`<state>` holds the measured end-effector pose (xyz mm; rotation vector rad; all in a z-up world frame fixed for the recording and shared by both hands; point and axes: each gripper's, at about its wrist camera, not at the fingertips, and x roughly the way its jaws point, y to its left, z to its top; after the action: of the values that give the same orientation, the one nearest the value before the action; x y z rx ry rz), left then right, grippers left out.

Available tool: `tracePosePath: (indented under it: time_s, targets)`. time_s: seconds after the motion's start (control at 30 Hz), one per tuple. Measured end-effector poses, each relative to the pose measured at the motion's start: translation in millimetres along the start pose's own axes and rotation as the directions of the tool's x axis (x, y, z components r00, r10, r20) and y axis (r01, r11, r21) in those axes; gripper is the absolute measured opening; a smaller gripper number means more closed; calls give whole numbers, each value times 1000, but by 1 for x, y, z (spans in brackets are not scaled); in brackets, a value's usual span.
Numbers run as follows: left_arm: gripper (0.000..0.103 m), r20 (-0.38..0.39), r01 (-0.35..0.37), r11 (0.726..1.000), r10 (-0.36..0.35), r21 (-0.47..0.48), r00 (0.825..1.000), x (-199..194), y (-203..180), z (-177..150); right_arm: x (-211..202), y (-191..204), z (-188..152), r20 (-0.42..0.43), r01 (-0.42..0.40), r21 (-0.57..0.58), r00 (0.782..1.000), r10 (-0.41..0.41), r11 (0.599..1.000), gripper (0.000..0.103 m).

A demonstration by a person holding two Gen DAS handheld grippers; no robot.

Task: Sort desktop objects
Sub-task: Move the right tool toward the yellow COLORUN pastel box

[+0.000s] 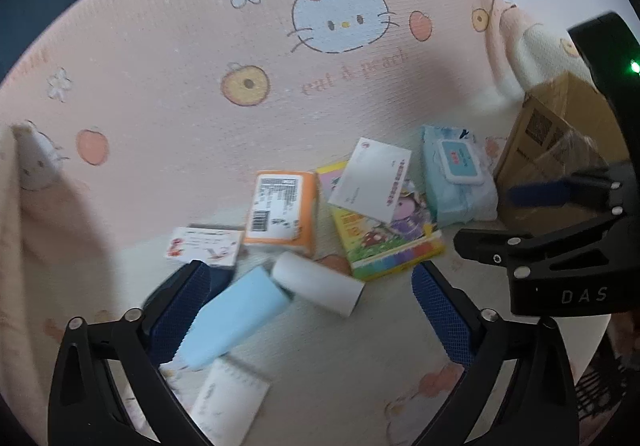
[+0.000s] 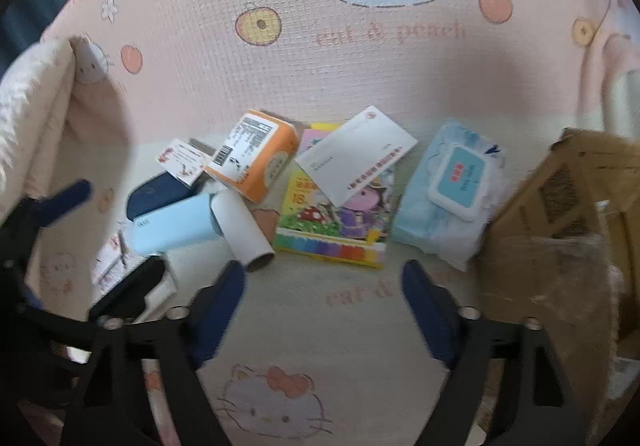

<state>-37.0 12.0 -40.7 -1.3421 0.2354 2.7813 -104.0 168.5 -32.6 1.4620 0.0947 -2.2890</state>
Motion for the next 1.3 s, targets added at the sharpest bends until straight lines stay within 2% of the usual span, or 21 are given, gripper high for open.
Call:
tracePosePath:
  time_s: [0.07,0.13,0.23,0.33,0.4,0.47,0.73,0.87,0.9,0.97,1.0,1.13,1.3]
  targets:
    - [81,1,19,1000,-19,-18,1000,10,-1,4,9,-2,0,-6,6,4,1000,-6,1000,41]
    - [73,-12,34,998,-34,-49,999,25,-1,8,23,-8,-1,-28,-8,29,1000,9,1000,33]
    - [61,-67,114,984,-124,-136,990,55,5,13,43,-25,-4,-70,-58,118,995,66,991,32]
    - [54,-144,176,954,-215,-242,966,91,11,14,58,-38,-3,-80,-45,162,995,59,986,32]
    - [53,-187,189,937,-250,-295,950,114,12,9,67,-45,-2,-80,-25,168,996,39,985,32]
    - [53,-205,194,926,-269,-323,941,128,12,4,74,-50,1,-84,-22,177,996,38,984,32]
    - [53,-240,204,908,-304,-365,922,161,13,-2,95,-59,7,-79,-27,187,996,43,982,32]
    - [54,-267,192,909,-303,-371,915,178,12,-2,106,-64,6,-91,-54,221,993,76,974,35]
    - [55,-265,198,911,-304,-361,915,181,11,-1,109,-65,6,-92,-62,234,992,86,970,38]
    - [59,-287,195,920,-299,-339,910,189,8,2,114,-65,6,-98,-42,249,993,68,968,55]
    - [60,-303,196,925,-298,-326,905,193,6,4,117,-66,6,-94,-21,250,995,46,968,58]
    - [70,-296,196,931,-290,-307,910,200,1,9,125,-66,8,-88,-28,253,995,52,967,59]
    - [72,-304,187,944,-269,-273,914,209,-5,15,136,-74,6,-96,-78,323,989,115,943,59]
